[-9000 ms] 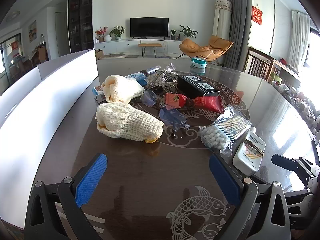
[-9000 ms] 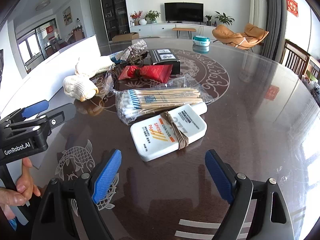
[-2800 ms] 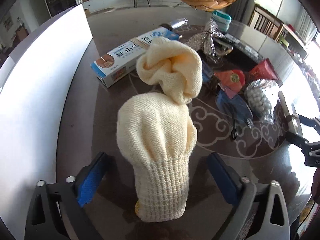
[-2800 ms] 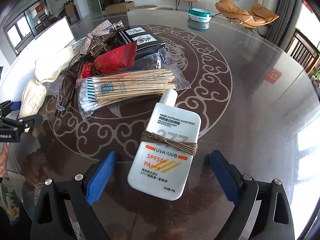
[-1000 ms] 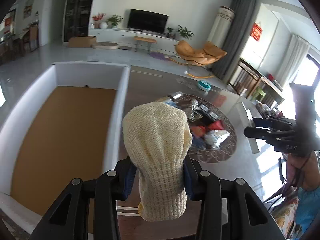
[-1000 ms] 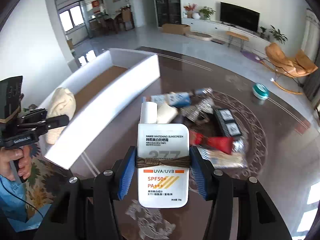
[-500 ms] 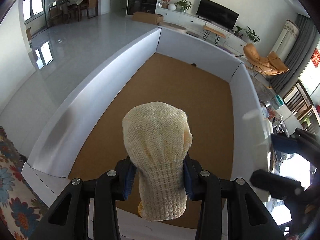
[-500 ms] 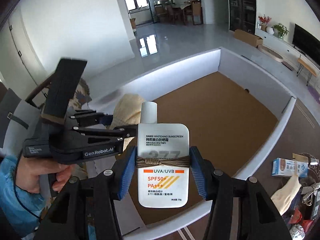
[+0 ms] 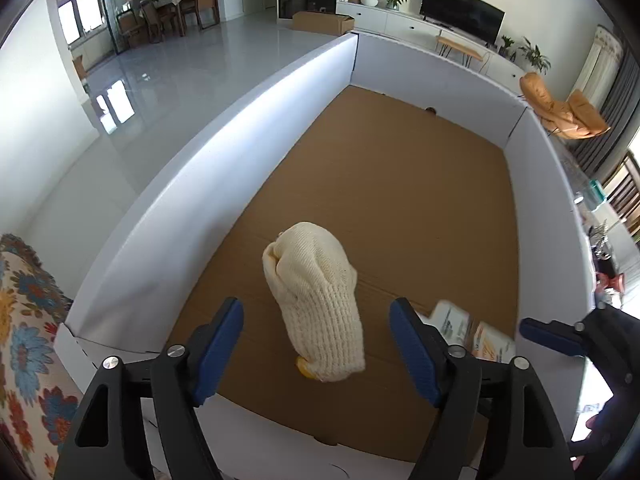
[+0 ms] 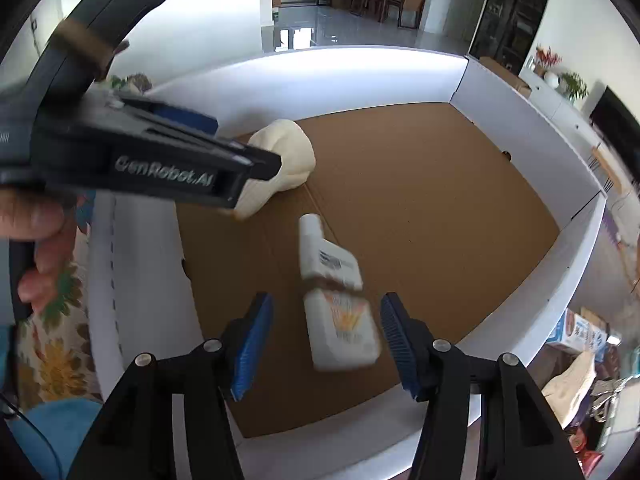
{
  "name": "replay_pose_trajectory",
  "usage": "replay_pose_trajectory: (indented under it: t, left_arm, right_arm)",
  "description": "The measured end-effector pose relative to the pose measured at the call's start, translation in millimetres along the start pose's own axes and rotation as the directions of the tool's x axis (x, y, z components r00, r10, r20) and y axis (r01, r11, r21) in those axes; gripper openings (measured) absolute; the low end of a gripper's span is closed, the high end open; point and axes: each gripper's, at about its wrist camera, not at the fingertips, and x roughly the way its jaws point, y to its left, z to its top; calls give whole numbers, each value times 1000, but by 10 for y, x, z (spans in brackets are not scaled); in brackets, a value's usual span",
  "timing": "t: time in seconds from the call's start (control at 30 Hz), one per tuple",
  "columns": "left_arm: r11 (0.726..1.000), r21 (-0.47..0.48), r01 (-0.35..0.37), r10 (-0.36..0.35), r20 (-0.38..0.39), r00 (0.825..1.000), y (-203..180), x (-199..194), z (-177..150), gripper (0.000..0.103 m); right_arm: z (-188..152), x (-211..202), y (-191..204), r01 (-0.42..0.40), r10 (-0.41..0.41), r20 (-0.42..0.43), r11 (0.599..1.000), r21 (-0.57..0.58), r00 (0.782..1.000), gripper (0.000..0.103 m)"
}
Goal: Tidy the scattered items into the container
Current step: 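Carry glove and sunscreen into the box and release both while both tools open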
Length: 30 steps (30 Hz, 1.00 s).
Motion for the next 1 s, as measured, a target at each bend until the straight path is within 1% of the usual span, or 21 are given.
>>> replay_pose_trajectory:
  t: [0.07, 0.17, 0.33, 0.47, 0.6, 0.67, 0.73, 0.77, 0.8, 0.83, 0.87, 0.9, 0.93, 0.97, 1.0]
  left_arm:
    - [1000, 4, -8, 8, -11, 1000, 0, 53, 29, 76]
    - [1000, 15, -17, 17, -7, 1000, -7, 70, 14, 77]
    - [1000, 6, -5, 5, -24, 1000, 37, 106, 15, 77]
    - [1000, 14, -19, 19, -10, 1000, 46, 122, 58, 77]
    - [1000, -25, 2, -1, 22, 1000, 134, 104, 75, 77]
    - [1000, -27, 0, 1, 29, 1000, 168, 98, 80, 77]
    - [1000, -29, -4, 5, 38, 999, 185, 74, 78, 77]
    - [999, -34, -6, 8, 58, 998, 198, 26, 70, 77]
    - [999, -40, -7, 10, 83, 996, 199, -30, 65, 77]
    - [999, -45, -3, 8, 108, 994, 194, -91, 59, 78]
    - [999, -49, 7, 0, 132, 991, 193, -161, 60, 79]
    - [999, -49, 17, -9, 151, 988, 177, -232, 62, 81]
    - [999, -44, 26, -18, 169, 985, 143, -310, 61, 82]
    - [999, -36, 32, -25, 187, 982, 109, -399, 55, 82]
    - [999, -22, 38, -32, 207, 978, 62, -492, 45, 82]
  right_arm:
    - [-57, 3, 47, 37, -37, 5, 999, -32, 999, 59]
    - [-73, 13, 4, 40, -40, 13, 999, -27, 999, 59]
    - [-78, 78, -73, 49, -48, 15, 998, -27, 999, 59]
    - [-142, 55, -108, 56, -55, 23, 998, -13, 998, 59]
    - [-132, 66, -123, 83, -83, 26, 996, 17, 996, 59]
    - [-131, 60, -127, 85, -85, 36, 996, 25, 996, 59]
    - [-138, 8, -179, 57, -63, 83, 996, 69, 995, 59]
    - [-145, -58, -220, 44, -56, 130, 995, 93, 990, 59]
    - [-182, -178, -246, 41, -62, 196, 993, 108, 979, 59]
    - [-241, -334, -271, 49, -79, 271, 992, 116, 959, 59]
    - [-368, -568, -133, 63, -100, 333, 991, 121, 938, 59]
    - [-462, -725, -149, 80, -124, 396, 989, 126, 910, 63]
    - [-591, -872, -123, 95, -144, 432, 987, 133, 890, 69]
    - [-690, -953, -152, 112, -167, 455, 983, 145, 875, 71]
    - [-799, -1007, -200, 130, -192, 464, 978, 161, 865, 71]
